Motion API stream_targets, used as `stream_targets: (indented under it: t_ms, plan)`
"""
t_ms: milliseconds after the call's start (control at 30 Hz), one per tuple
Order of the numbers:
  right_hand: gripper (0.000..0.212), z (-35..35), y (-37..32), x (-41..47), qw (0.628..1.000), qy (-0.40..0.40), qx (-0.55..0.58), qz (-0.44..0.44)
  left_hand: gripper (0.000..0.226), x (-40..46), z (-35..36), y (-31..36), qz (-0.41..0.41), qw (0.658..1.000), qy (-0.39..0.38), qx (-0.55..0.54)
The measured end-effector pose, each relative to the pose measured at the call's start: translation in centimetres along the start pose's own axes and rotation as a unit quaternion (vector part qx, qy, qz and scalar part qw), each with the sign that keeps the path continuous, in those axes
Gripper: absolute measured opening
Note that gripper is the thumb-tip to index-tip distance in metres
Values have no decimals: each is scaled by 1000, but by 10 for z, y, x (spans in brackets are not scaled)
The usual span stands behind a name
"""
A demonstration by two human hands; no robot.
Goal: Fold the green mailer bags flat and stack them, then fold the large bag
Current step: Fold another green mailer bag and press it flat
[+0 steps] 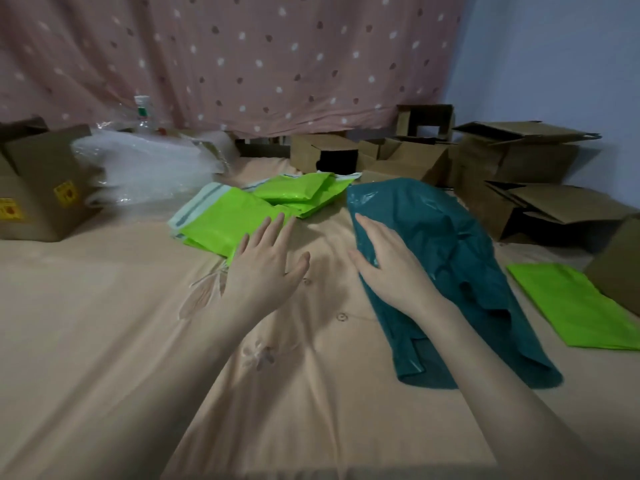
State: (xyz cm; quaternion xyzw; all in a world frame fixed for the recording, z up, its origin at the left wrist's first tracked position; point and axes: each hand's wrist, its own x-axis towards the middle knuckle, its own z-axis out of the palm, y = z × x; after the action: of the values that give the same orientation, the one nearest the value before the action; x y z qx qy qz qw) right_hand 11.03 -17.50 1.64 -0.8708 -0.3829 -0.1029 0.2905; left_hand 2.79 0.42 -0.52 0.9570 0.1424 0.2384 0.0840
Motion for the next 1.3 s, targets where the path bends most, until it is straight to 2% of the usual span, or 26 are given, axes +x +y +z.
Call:
stream_targets:
  t_ms: [100, 367, 600, 833, 1000, 1100, 1167, 1200, 1300]
  plan:
    - [56, 22, -14, 13, 1000, -12, 17, -4, 70, 1, 2, -27, -3, 1000, -3, 3]
    - [58, 77, -33, 43, 996, -31, 83, -5, 79, 12, 24, -68, -20, 999, -29, 6]
    - [58, 96, -26, 59, 994, -37, 102, 10, 61, 24, 48, -81, -4, 998, 68, -15]
    - [54, 103, -18, 60, 983, -43, 174, 44, 70, 29, 54, -89, 6, 989, 134, -70]
    - [51, 91, -19, 62, 950, 7, 285, 125, 62, 24, 41, -77, 53, 975, 199, -84]
    - [85, 81, -14, 63, 902, 44, 386, 187, 56, 15, 33, -62, 107, 967, 209, -96]
    - [91, 74, -1, 61, 874, 58, 434, 211, 53, 11, 30, -53, 175, 959, 196, -103]
    - [84, 67, 3, 59, 867, 60, 442, 222, 50, 9, 29, -49, 208, 955, 186, -101]
    - [40, 37, 2, 49, 857, 73, 457, 225, 43, 3, 31, -41, 269, 945, 152, -108]
